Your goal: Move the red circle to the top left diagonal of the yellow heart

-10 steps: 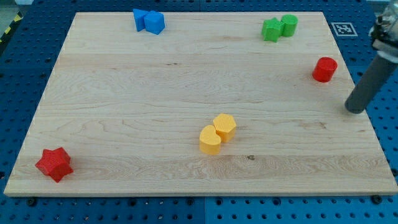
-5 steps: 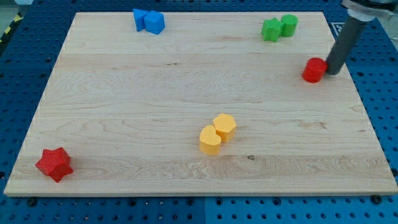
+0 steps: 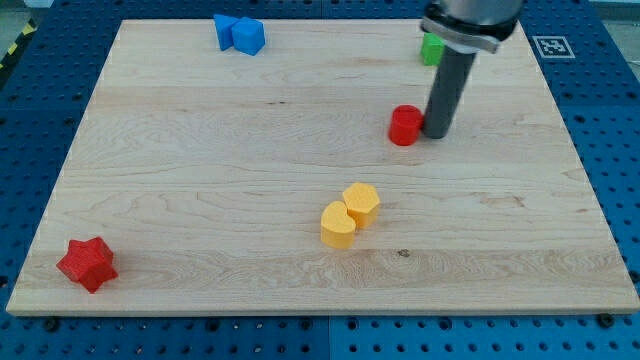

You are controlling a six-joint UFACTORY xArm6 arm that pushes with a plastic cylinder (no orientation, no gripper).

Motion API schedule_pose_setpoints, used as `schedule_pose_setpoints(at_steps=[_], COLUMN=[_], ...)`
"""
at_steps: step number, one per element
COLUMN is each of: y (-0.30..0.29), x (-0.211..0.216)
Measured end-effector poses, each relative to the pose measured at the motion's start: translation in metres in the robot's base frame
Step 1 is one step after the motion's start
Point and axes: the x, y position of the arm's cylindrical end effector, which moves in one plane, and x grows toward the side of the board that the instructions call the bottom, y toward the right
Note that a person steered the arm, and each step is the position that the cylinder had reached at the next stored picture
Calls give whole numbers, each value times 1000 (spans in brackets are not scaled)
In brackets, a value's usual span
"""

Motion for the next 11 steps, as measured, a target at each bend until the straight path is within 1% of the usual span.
schedule_pose_setpoints(at_steps=[3,4,5,6,7,8,9,10,11], y=[-137,-171,-193,-191,-189,-189,-189,-192,-217], x=[0,-7,-10,-17,-56,-76,-67,-47,-49])
